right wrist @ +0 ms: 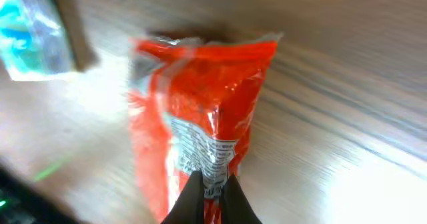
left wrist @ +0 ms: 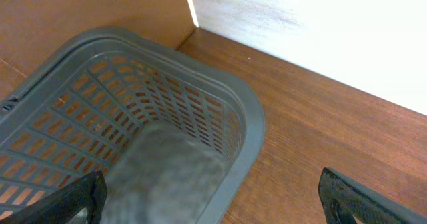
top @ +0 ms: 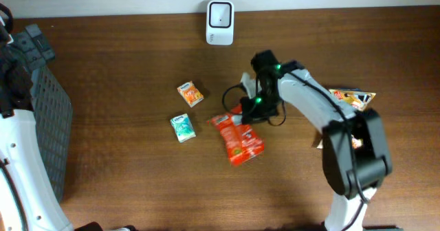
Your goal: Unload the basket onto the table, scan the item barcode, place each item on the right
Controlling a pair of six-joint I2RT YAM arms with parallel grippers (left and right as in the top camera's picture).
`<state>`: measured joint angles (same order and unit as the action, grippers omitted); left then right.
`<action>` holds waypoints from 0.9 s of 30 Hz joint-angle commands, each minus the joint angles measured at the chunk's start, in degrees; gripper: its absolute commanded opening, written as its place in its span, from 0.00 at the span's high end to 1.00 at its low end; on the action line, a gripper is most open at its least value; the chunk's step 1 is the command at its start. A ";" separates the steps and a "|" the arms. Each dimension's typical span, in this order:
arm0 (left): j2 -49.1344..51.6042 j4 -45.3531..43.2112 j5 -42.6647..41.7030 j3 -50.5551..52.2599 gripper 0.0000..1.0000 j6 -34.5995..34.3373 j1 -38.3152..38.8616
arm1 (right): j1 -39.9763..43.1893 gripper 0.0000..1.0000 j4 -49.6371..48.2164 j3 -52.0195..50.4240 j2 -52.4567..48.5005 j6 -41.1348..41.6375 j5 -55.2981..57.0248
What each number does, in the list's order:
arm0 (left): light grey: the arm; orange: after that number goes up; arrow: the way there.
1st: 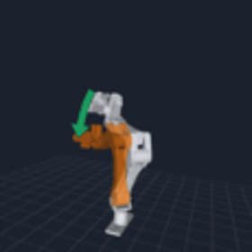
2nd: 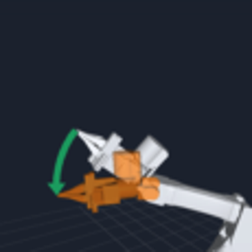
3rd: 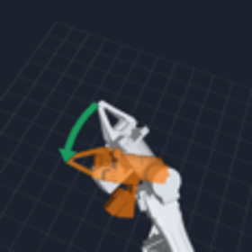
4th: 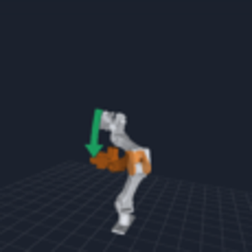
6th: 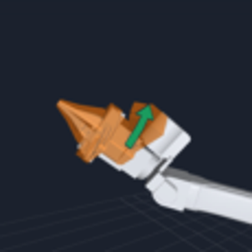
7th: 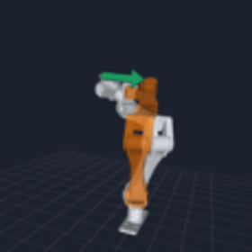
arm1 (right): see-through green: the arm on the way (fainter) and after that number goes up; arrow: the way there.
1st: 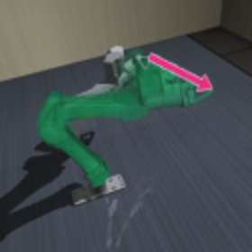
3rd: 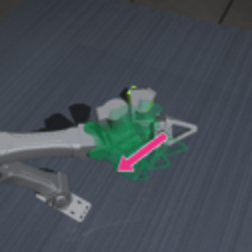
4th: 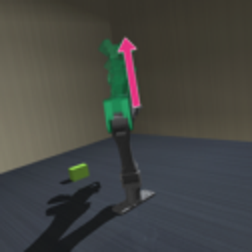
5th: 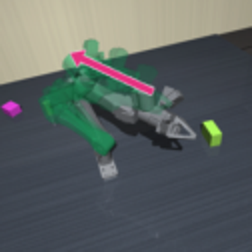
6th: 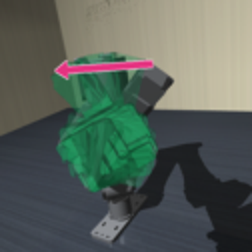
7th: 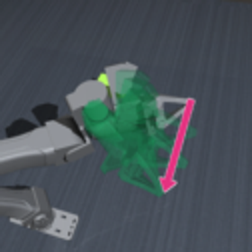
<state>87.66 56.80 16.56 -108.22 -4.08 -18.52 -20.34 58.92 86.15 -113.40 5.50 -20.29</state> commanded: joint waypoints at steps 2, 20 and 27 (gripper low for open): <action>-0.02 -0.07 0.20 -0.02 0.01 0.50 -0.13 | -3.80 0.96 5.42 4.50 4.39 4.98 21.44; -0.02 -0.07 0.20 -0.02 0.01 0.52 -0.13 | -16.04 0.96 6.45 2.23 -3.32 11.02 30.86; -0.02 -0.07 0.20 -0.02 0.01 0.50 -0.13 | -15.91 0.96 5.11 2.23 -3.89 9.33 28.11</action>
<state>87.66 56.80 16.53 -108.22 -4.08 -18.52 -36.42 64.47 88.90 -116.86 16.03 9.58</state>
